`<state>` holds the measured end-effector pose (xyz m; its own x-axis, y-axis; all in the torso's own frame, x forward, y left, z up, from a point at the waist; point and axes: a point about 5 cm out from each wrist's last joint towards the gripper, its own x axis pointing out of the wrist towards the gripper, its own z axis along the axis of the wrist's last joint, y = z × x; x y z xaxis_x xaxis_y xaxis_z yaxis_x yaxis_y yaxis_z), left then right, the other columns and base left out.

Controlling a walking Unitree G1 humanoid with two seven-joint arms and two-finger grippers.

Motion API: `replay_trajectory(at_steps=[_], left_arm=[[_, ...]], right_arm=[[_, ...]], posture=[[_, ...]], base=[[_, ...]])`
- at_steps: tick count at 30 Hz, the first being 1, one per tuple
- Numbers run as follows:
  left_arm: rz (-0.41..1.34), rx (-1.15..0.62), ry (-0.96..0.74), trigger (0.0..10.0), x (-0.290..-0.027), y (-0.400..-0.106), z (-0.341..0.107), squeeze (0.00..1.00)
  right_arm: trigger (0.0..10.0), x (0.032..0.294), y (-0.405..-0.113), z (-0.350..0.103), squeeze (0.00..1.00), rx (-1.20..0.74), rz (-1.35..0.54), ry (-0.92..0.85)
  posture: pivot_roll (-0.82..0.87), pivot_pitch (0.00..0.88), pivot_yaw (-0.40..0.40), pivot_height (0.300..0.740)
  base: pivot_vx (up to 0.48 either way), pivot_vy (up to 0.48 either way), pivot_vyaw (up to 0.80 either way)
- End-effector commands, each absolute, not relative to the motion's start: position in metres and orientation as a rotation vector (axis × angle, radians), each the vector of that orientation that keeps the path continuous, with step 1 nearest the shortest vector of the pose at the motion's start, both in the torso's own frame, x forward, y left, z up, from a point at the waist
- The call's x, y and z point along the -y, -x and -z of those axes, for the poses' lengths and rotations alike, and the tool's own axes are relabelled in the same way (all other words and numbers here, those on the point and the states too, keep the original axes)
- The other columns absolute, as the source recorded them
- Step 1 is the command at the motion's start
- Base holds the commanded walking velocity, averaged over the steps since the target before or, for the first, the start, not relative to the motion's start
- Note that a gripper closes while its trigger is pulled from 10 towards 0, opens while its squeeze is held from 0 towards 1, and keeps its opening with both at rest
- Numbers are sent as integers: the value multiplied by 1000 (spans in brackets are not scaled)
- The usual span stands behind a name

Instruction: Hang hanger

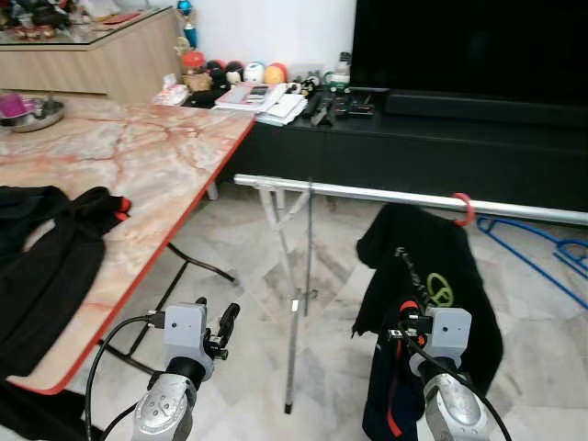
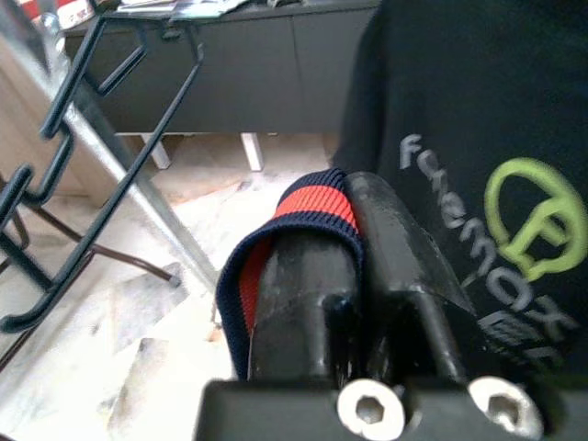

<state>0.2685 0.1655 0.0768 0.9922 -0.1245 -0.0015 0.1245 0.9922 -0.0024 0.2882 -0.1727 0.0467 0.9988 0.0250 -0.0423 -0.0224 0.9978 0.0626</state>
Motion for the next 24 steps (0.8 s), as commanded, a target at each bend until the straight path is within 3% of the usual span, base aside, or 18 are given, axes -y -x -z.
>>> replay_trajectory(at_steps=[1,11,24], left_arm=[[130,-23,8,10000,-164,-267,-73,0],[142,-22,11,10000,-163,-267,-73,0],[198,-20,41,10000,-156,-266,-74,0]], right_arm=[[10000,176,-287,-46,0,-41,-9,-67],[10000,178,-287,-43,0,-62,14,-71],[10000,177,-287,-40,0,-80,10,-70]], posture=[[87,83,62,740],[91,91,61,740],[96,93,62,740]], base=[[0,0,0],[0,0,0],[0,0,-800]])
